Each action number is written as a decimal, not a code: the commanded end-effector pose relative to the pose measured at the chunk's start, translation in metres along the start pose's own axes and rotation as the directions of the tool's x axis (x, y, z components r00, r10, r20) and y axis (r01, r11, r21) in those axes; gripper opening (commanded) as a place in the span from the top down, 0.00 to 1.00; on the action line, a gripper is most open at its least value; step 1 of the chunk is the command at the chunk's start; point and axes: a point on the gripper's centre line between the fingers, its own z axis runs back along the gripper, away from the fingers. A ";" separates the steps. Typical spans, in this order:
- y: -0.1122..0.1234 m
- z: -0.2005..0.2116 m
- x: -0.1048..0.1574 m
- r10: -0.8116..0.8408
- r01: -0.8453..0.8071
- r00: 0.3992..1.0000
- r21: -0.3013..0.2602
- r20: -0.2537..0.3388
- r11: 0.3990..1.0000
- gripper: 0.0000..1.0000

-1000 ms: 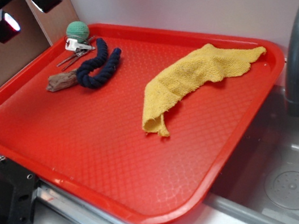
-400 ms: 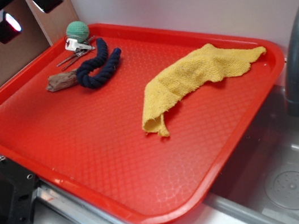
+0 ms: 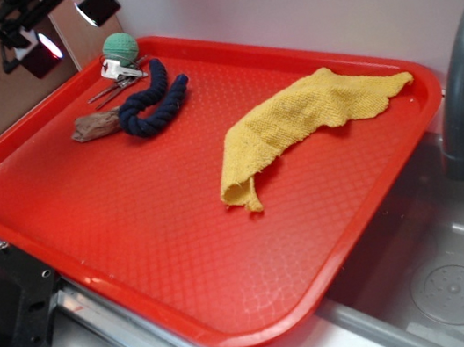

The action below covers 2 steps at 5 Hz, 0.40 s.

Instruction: Grab the silver keys.

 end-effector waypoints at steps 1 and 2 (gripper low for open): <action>-0.017 -0.021 0.001 0.065 -0.065 0.995 -0.009 0.069 0.998 0.00; -0.018 -0.031 0.006 0.071 -0.071 0.994 0.007 0.088 0.997 0.00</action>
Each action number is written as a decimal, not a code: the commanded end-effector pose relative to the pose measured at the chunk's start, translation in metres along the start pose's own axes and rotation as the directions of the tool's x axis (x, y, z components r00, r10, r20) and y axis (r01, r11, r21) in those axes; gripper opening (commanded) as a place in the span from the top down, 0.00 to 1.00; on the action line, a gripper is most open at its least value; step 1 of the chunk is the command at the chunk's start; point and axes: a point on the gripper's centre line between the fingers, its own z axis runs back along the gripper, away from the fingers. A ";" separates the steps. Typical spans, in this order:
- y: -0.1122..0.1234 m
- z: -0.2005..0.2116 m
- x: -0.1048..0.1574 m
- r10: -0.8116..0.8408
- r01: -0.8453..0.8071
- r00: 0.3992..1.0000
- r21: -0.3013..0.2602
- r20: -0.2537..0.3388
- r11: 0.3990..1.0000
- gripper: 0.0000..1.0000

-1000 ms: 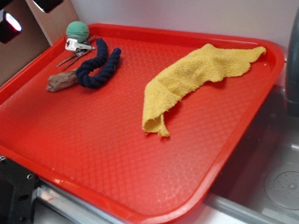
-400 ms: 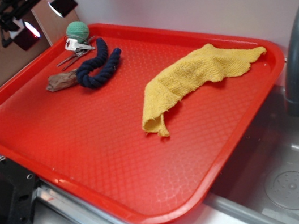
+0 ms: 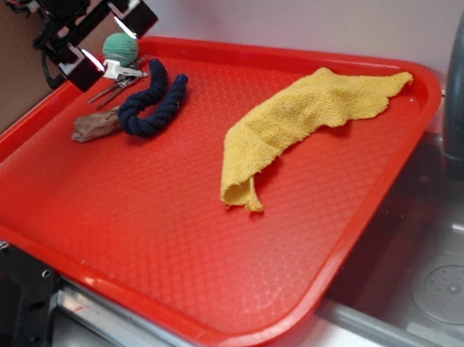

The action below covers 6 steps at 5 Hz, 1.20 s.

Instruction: Grab the silver keys.

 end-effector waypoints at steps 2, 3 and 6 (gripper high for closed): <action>0.003 -0.003 0.023 0.003 -0.002 0.999 -0.010 0.046 1.000 0.00; 0.009 -0.006 0.031 0.011 -0.011 0.999 -0.004 0.048 1.000 0.00; 0.016 -0.017 0.064 0.036 -0.035 0.996 -0.003 0.080 0.999 0.00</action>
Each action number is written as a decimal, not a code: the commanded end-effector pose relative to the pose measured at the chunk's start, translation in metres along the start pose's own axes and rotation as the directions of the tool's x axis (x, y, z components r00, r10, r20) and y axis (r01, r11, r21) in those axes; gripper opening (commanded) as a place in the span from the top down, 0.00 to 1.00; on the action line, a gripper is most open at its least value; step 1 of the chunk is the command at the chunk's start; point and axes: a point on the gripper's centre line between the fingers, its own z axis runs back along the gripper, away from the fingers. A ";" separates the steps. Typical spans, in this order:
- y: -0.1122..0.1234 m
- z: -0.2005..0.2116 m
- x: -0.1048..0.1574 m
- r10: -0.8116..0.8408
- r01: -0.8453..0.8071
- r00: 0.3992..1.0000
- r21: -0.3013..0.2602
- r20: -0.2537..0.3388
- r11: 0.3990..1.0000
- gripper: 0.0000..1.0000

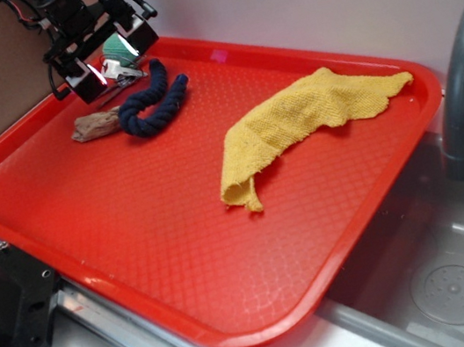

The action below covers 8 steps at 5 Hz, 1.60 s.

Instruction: Grab the silver keys.

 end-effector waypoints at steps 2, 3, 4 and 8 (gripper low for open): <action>0.007 -0.007 0.036 0.028 -0.027 0.998 -0.008 0.058 1.000 0.00; 0.004 -0.012 0.034 0.032 -0.032 0.998 0.004 0.048 0.999 1.00; 0.001 -0.015 0.030 0.020 -0.021 0.999 0.016 0.044 1.000 1.00; 0.005 0.006 0.018 -0.060 0.060 0.998 0.022 0.004 0.998 1.00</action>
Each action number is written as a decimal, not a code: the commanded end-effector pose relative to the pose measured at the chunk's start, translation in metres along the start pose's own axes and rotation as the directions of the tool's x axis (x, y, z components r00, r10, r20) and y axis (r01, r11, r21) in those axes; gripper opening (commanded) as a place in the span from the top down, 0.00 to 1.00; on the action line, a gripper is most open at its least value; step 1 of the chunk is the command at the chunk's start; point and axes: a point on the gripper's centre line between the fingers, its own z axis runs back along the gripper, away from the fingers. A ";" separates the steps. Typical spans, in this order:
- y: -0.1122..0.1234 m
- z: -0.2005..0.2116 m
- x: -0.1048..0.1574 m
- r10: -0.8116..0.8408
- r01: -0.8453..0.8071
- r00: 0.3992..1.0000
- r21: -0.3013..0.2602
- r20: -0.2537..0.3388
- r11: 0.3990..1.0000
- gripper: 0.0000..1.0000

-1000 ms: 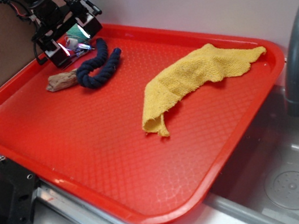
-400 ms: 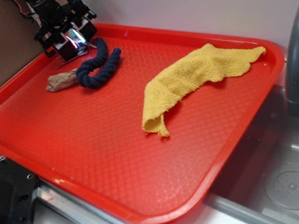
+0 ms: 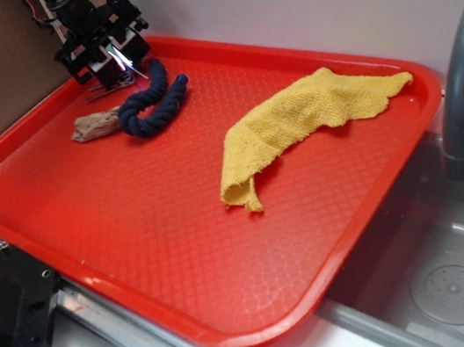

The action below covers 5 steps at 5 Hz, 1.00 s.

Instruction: Grab the silver keys.

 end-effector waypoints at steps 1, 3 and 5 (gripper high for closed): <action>0.020 0.069 -0.026 -0.116 0.113 0.992 -0.074 -0.041 0.991 1.00; 0.017 0.174 -0.084 -0.358 0.350 0.933 -0.156 -0.027 0.924 1.00; -0.032 0.243 -0.140 -0.641 0.625 0.766 -0.178 -0.045 0.760 1.00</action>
